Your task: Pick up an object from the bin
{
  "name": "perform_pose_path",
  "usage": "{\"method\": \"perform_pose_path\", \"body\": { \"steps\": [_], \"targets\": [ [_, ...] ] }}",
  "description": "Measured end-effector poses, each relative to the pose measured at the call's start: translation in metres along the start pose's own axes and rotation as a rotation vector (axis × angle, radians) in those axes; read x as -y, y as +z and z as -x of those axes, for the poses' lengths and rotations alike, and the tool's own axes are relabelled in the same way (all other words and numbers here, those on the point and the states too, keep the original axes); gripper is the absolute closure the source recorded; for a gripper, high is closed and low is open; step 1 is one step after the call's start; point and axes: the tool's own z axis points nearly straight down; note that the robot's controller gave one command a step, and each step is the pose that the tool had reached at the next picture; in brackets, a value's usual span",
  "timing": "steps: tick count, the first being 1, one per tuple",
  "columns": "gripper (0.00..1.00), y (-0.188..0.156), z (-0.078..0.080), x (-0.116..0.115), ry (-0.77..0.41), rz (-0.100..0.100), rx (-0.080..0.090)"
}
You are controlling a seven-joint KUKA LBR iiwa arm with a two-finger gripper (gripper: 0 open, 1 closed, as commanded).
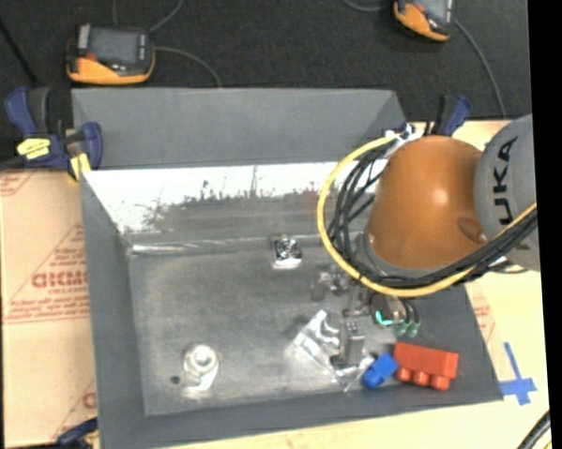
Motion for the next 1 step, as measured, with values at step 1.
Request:
{"method": "perform_pose_path", "body": {
  "steps": [1],
  "targets": [
    [0.00, 0.1107, -0.0017, 0.0370, 0.082, 0.000, 0.004]
  ]
}}
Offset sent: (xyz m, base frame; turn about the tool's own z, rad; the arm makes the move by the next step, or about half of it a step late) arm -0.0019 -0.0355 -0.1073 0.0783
